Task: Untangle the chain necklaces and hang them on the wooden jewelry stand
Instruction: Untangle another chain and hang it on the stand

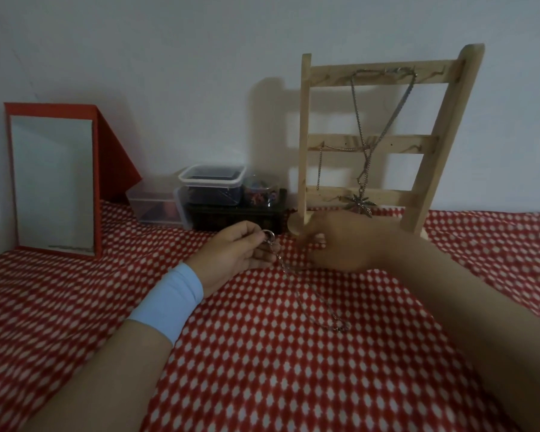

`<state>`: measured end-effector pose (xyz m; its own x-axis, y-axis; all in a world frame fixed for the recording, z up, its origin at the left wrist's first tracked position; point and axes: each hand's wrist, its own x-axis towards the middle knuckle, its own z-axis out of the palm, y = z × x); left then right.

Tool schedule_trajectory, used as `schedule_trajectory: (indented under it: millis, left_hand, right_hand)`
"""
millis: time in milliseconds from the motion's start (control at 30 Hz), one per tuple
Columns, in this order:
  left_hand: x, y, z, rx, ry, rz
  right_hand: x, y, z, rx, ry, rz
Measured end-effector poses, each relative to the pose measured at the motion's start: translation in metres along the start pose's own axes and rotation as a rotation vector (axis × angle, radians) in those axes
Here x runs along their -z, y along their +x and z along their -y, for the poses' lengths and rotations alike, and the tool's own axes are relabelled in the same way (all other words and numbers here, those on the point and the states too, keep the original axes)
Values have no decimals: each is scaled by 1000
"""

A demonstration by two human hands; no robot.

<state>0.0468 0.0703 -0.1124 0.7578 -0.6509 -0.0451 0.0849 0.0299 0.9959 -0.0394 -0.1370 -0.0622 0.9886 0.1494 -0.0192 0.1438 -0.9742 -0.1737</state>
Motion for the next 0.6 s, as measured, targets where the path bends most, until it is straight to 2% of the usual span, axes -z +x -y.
schedule_trajectory:
  millis: [100, 200, 367, 500, 600]
  left_hand:
    - [1, -1, 0, -12, -82, -13]
    - [1, -1, 0, -28, -137, -27]
    - [-3, 1, 1, -119, -193, -166]
    - [-5, 3, 2, -137, -341, -174]
    - [-6, 3, 4, -145, -349, -174]
  right_hand:
    - [-21, 8, 8, 114, 230, -22]
    - [-37, 15, 7, 89, 386, -113]
    - [-38, 13, 7, 61, 845, -158]
    - [-39, 12, 9, -26, 968, -108]
    - [-40, 13, 8, -43, 855, -162]
